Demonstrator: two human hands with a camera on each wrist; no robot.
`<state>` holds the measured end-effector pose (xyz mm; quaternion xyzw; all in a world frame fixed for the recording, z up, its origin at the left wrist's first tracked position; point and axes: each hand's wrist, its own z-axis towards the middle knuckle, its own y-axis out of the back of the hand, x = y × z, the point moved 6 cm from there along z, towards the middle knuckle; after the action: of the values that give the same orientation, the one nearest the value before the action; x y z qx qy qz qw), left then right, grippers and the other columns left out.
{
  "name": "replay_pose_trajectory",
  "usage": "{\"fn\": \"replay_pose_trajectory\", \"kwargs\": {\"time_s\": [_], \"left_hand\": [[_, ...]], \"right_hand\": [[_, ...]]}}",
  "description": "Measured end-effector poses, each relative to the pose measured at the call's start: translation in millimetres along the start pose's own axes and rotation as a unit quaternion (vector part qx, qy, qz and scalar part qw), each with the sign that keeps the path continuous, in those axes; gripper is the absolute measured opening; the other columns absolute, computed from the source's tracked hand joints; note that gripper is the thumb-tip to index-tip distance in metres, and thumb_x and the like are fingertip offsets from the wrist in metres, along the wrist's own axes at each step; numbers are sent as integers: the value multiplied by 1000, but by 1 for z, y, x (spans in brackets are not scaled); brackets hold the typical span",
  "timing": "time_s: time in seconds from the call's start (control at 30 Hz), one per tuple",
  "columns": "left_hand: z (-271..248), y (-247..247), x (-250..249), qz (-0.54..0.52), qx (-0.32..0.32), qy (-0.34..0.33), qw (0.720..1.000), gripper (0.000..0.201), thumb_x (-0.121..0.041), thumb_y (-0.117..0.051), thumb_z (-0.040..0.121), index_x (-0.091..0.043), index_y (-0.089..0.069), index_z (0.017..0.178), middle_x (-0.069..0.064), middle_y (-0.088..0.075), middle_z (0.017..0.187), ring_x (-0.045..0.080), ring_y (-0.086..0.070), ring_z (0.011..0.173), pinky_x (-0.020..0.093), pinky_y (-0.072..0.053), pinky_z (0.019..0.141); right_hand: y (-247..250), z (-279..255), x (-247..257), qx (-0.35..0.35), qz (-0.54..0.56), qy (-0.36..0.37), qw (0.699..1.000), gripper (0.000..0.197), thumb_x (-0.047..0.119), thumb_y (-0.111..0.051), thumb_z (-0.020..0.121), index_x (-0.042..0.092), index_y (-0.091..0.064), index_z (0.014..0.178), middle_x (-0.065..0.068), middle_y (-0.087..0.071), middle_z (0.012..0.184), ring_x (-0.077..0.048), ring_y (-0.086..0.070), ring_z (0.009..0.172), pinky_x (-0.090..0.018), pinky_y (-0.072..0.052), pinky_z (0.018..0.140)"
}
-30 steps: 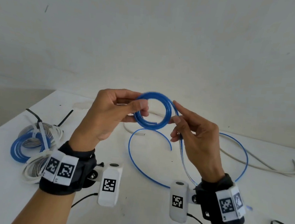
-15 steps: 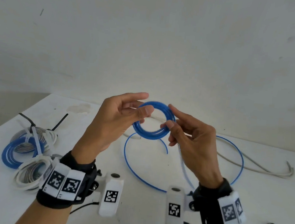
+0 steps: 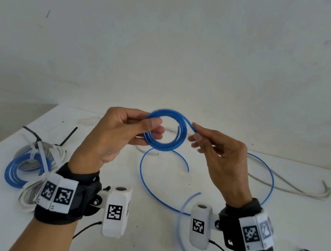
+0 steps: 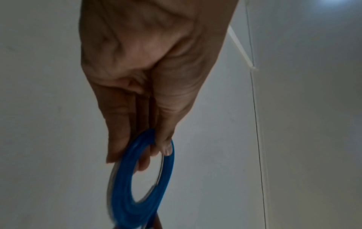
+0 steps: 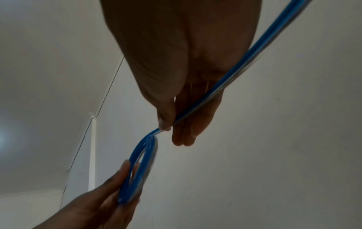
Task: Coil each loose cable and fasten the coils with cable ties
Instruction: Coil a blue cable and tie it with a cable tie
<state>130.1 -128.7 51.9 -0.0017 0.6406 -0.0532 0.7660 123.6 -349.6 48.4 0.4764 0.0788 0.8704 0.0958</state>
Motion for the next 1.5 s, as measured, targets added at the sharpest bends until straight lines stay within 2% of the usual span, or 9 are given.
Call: {"fn": "replay_pose_trajectory", "kwargs": {"time_s": [0.37, 0.53, 0.7, 0.8, 0.93, 1.07, 1.2, 1.33, 1.5], "left_hand": [[-2, -22, -2, -134, -57, 3, 989, 25, -29, -73, 77, -13, -76, 95, 9, -79, 94, 21, -77, 86, 24, -59, 68], [-4, -38, 7, -174, -57, 15, 983, 16, -22, -68, 91, -11, -75, 100, 9, -78, 96, 23, -77, 91, 23, -58, 71], [0, -38, 7, -100, -14, 22, 995, 31, -32, -63, 94, -7, -70, 111, 11, -78, 99, 24, -76, 92, 27, -58, 75], [0, -36, 8, 6, 45, 59, 997, 62, -59, -48, 90, -5, -68, 113, 10, -75, 84, 24, -72, 76, 28, -58, 69], [-3, -36, 15, 115, 99, 74, 986, 47, -44, -41, 105, -11, -75, 106, 7, -62, 64, 21, -62, 62, 29, -53, 66], [-1, -33, 22, 119, 81, 119, 982, 44, -37, -40, 107, -1, -66, 109, -1, -43, 56, 16, -42, 52, 29, -42, 56], [-3, -40, 21, 154, 77, 136, 976, 54, -50, -34, 106, -19, -71, 82, 0, -40, 61, 12, -37, 48, 23, -38, 51], [-1, -37, 22, 186, 82, 110, 973, 69, -57, -32, 103, 3, -64, 88, 7, -47, 70, 13, -41, 50, 24, -40, 54], [0, -33, 20, 88, 85, 108, 987, 55, -46, -39, 106, -2, -67, 87, -5, -32, 55, 11, -32, 48, 26, -37, 56]], "right_hand": [[-22, -16, 15, -156, 134, -6, 979, 29, 13, -72, 91, 17, -73, 120, -2, -79, 91, -16, -71, 70, -22, -53, 53], [-22, -12, 12, -91, 137, -19, 986, 40, 17, -64, 98, 27, -59, 136, -6, -78, 85, -21, -76, 80, -27, -55, 55], [-9, -4, 9, -29, 89, -17, 995, 38, 14, -65, 98, 35, -63, 129, -5, -76, 81, -15, -63, 62, -26, -50, 48], [-13, -3, 4, 70, 33, -23, 997, 35, 16, -67, 97, 35, -68, 127, 0, -76, 80, -13, -54, 53, -26, -49, 49], [-27, -8, 3, 144, -64, 0, 987, 37, 17, -66, 98, 42, -69, 126, 8, -74, 78, -15, -55, 57, -32, -47, 55], [-32, -8, -1, 151, -110, 14, 982, 38, 19, -66, 99, 43, -68, 127, 12, -75, 82, -26, -64, 72, -41, -48, 62], [-28, -8, 3, 123, -98, 41, 987, 33, 18, -66, 99, 39, -70, 125, 13, -76, 89, -18, -66, 72, -40, -53, 67], [-28, -8, 4, 95, -72, 45, 992, 31, 16, -67, 98, 34, -72, 123, 17, -77, 102, -21, -73, 85, -53, -56, 76], [-30, -8, 6, 110, -70, 18, 991, 33, 22, -69, 96, 36, -70, 127, 20, -76, 102, -16, -54, 64, -32, -49, 61]]}}
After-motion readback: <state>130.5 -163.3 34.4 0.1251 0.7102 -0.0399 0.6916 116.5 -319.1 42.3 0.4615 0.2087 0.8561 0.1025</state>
